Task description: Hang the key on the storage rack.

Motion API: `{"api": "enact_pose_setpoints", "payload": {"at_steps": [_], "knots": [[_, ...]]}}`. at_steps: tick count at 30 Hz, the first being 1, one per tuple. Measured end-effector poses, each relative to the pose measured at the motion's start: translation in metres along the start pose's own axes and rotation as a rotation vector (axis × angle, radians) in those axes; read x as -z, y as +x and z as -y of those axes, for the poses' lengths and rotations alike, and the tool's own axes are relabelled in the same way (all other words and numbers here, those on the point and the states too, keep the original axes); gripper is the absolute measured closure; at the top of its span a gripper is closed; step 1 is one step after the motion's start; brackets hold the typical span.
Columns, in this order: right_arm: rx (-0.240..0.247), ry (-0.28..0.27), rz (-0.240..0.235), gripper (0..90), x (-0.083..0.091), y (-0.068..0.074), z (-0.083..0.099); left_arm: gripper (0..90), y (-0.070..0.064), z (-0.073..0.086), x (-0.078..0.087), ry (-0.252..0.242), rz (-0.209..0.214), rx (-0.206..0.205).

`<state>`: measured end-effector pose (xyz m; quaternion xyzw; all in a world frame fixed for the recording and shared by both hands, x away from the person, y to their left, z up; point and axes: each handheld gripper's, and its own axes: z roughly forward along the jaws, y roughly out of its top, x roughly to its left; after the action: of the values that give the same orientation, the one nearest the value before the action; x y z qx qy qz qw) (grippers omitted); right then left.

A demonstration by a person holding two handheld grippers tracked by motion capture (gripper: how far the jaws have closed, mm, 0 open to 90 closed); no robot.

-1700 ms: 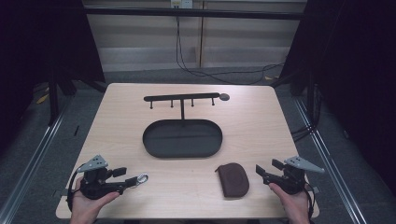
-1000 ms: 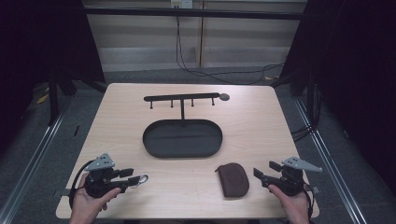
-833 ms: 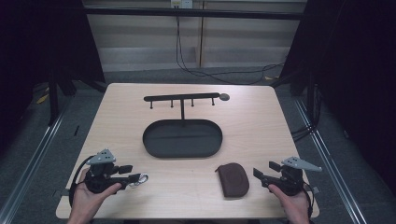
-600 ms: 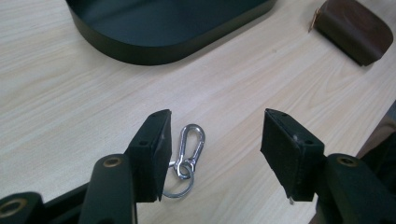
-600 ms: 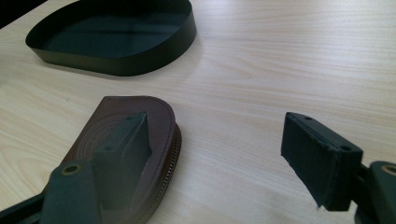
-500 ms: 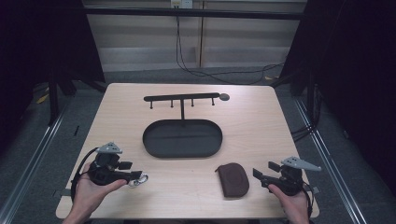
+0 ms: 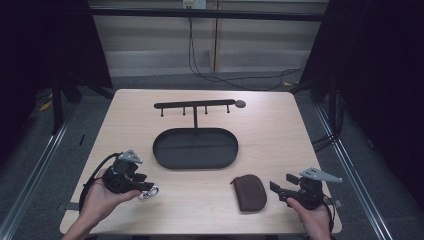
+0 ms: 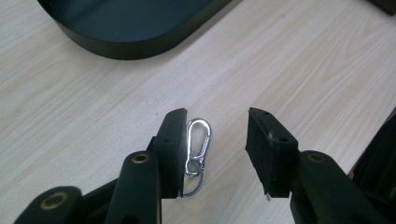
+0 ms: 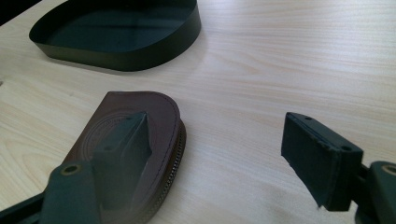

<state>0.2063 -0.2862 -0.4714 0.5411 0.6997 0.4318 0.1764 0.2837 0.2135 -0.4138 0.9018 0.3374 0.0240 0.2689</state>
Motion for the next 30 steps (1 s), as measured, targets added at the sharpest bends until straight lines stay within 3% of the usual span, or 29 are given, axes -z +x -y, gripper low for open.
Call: {"api": "enact_pose_setpoints", "payload": {"at_steps": [9, 12, 15, 16, 19, 21, 30], "knots": [[0.004, 0.021, -0.014, 23.6, -0.001, 0.001, 0.000, 61.6, 0.005, -0.003, -0.009, 0.059, 0.052, -0.010], [0.009, 0.027, -0.018, 23.6, -0.002, 0.001, 0.000, 62.7, 0.008, -0.004, -0.019, 0.110, 0.061, -0.022], [0.012, 0.028, -0.019, 23.6, -0.002, 0.001, 0.000, 64.0, 0.009, -0.005, -0.023, 0.125, 0.051, -0.027], [0.012, 0.030, -0.020, 23.6, -0.002, 0.001, 0.000, 64.4, 0.011, -0.006, -0.028, 0.143, 0.058, -0.046], [0.010, 0.032, -0.019, 23.6, -0.002, 0.001, 0.000, 65.4, 0.012, -0.006, -0.031, 0.167, 0.060, -0.041], [0.010, 0.037, -0.022, 23.6, -0.002, 0.002, 0.000, 65.3, 0.014, -0.007, -0.035, 0.195, 0.085, -0.038], [0.013, 0.044, -0.028, 23.6, -0.003, 0.002, 0.000, 66.7, 0.017, -0.008, -0.048, 0.247, 0.071, -0.054]]}}
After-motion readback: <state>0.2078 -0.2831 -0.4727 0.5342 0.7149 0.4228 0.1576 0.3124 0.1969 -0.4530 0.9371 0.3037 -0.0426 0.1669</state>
